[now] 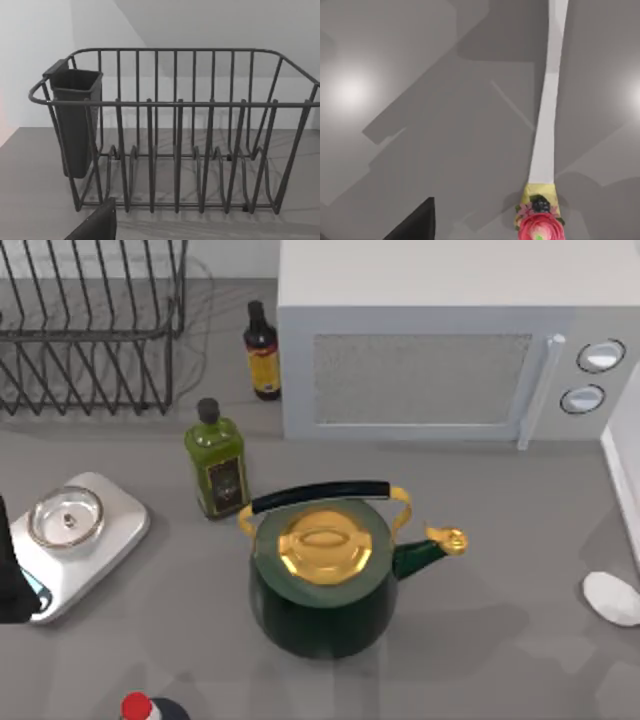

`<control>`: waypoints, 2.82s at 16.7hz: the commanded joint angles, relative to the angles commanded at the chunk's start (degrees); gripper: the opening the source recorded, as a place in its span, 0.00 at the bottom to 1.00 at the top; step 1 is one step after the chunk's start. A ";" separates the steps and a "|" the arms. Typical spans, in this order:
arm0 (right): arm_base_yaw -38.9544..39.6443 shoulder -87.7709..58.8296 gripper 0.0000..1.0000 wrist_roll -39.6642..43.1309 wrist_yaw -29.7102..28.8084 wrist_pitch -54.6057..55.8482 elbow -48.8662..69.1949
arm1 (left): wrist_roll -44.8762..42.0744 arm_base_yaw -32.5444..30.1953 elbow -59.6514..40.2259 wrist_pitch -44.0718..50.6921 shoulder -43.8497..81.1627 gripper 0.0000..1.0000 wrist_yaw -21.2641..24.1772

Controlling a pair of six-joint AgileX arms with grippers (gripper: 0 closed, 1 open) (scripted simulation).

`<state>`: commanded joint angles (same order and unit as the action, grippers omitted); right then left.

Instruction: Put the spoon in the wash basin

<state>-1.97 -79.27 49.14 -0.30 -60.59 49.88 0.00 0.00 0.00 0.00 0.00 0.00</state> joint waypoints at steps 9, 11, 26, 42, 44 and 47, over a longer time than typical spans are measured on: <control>-0.12 -10.27 1.00 -0.22 0.01 22.30 -11.63 | 0.00 0.00 0.00 0.00 0.00 1.00 0.00; -0.15 -12.16 1.00 -0.21 0.00 25.86 -13.66 | 0.00 0.00 0.00 0.00 0.00 1.00 0.00; -0.15 -12.77 0.25 -0.22 0.00 27.00 -14.35 | 0.00 0.00 0.00 0.00 0.00 1.00 0.00; -0.20 -7.36 0.00 -0.95 1.06 17.16 -8.82 | 0.00 0.00 0.00 0.00 0.00 1.00 0.00; -0.21 -5.57 0.00 -0.75 1.04 11.39 -5.59 | 0.00 0.00 0.00 0.00 0.00 1.00 0.00; -0.28 -2.29 0.00 -0.64 1.03 1.35 -0.31 | 0.00 0.00 0.00 0.00 0.00 1.00 0.00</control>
<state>-2.25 -81.57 48.51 0.74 -59.23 49.58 0.00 0.00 0.00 0.00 0.00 0.00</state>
